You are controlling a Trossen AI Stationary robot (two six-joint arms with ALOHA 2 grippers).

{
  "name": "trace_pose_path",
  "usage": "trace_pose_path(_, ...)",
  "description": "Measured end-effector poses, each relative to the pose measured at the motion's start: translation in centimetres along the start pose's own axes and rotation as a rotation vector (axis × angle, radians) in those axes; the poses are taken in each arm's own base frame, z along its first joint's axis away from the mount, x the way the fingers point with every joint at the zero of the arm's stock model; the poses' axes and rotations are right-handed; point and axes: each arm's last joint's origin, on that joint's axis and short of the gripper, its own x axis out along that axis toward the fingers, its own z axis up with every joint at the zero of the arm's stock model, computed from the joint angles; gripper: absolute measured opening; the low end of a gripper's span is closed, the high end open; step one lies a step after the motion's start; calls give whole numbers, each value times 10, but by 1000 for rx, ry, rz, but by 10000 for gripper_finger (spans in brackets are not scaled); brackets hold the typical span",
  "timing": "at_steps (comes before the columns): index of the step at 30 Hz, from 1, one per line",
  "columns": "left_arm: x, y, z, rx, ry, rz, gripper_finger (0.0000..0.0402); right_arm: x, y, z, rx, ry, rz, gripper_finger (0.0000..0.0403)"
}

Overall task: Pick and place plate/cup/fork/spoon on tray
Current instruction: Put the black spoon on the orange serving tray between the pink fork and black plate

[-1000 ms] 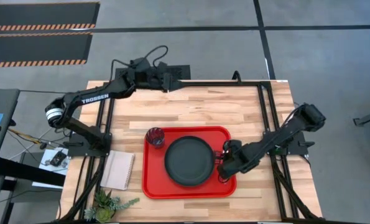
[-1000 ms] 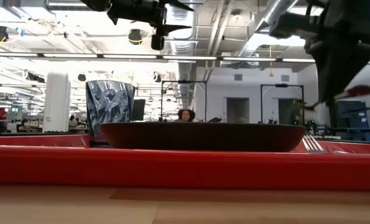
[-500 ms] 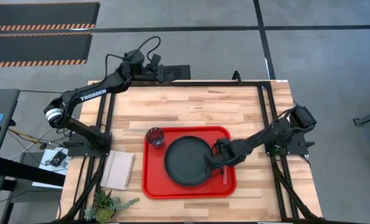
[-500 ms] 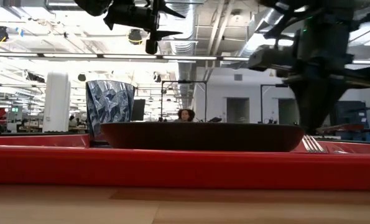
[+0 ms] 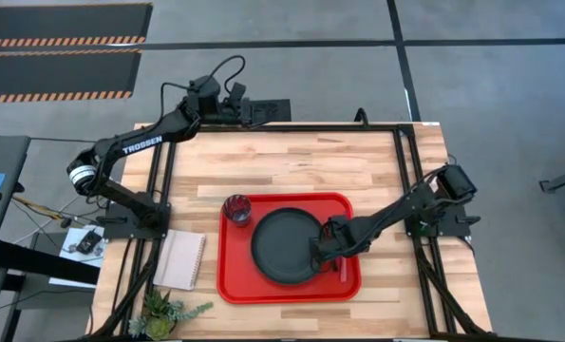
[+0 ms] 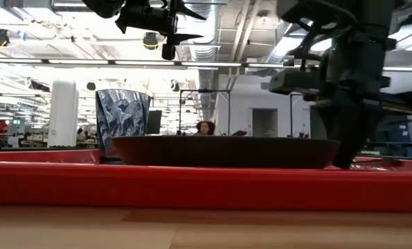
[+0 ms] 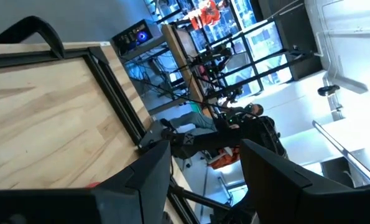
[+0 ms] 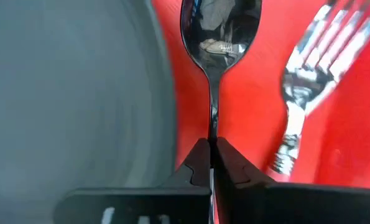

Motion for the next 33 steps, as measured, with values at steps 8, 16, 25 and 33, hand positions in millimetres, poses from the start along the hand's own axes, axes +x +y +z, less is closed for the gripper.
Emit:
trace_pose_path(8,0,0,0,-9,-1,1,180,7,1,-4,3,21,6,11)
trace_pose_path(16,0,0,0,-11,-5,4,180,7,2,-5,19,36,8,23)
trace_pose_path(25,0,0,0,-11,-7,4,180,7,0,-11,37,46,3,35)
trace_pose_path(33,0,0,0,-11,-8,5,180,7,0,-11,38,43,3,53)
